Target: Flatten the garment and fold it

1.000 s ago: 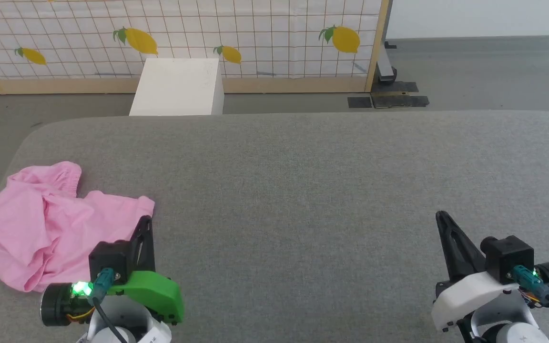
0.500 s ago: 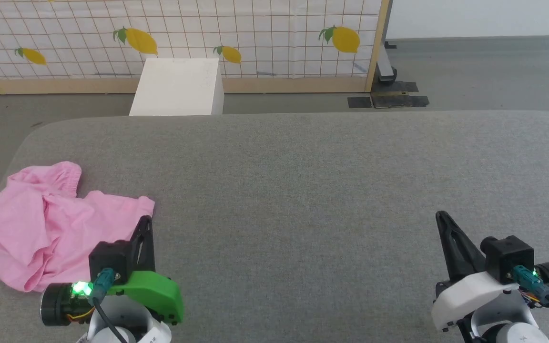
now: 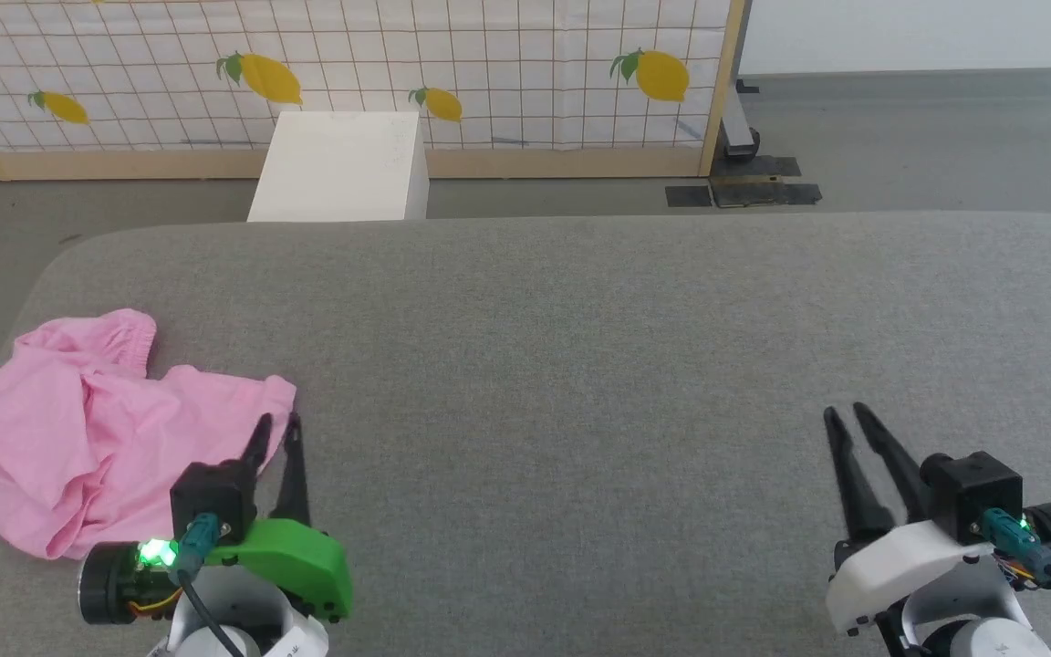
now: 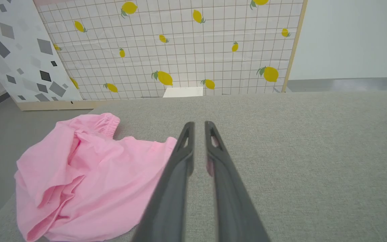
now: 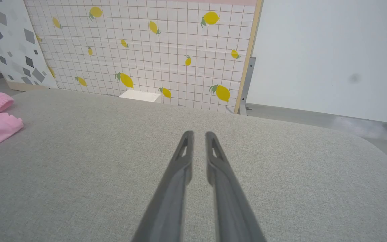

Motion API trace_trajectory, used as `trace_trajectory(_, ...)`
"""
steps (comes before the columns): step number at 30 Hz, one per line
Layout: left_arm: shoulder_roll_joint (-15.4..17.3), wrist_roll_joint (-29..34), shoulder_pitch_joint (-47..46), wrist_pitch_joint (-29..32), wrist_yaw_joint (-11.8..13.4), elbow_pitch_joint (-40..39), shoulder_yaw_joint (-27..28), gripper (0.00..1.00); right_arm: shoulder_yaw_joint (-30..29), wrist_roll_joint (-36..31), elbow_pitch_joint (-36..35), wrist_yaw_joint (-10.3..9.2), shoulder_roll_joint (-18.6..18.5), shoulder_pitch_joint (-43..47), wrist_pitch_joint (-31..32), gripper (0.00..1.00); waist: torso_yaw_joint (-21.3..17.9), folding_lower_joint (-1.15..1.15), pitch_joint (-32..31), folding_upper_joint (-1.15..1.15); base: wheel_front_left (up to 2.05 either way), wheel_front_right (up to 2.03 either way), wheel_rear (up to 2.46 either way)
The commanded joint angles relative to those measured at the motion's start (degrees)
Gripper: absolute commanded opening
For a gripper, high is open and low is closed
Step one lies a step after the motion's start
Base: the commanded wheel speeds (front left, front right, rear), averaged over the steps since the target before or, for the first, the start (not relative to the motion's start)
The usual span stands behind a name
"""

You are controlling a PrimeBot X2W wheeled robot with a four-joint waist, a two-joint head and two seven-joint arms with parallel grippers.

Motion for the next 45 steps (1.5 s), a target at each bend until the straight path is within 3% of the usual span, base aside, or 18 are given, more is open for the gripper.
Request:
trace_trajectory(1, 0.0, -0.1, 0.0, 0.0, 0.0, 0.0, 0.0, 0.0, 0.0, 0.0, 0.0, 0.0, 0.0, 0.0, 0.0, 0.0, 0.0, 0.0, 0.0, 0.0, 0.0, 0.0, 0.0)
trace_trajectory(2, 0.0, -0.2, 0.0, 0.0, 0.0, 0.0, 0.0, 1.0, 0.0, 0.0, 0.0, 0.0, 0.0, 0.0, 0.0, 1.0, 0.0, 0.0, 0.0, 0.0, 0.0, 0.0, 0.0)
trace_trajectory(45, 0.0, -4.0, -1.8, -5.1, 0.2, 4.2, -2.8, 1.0, -1.1, 0.6, 1.5, -0.03, 0.1, -0.7, -5.1, 1.0, 0.2, 0.0, -0.4, 0.0, 0.0, 0.0, 0.0)
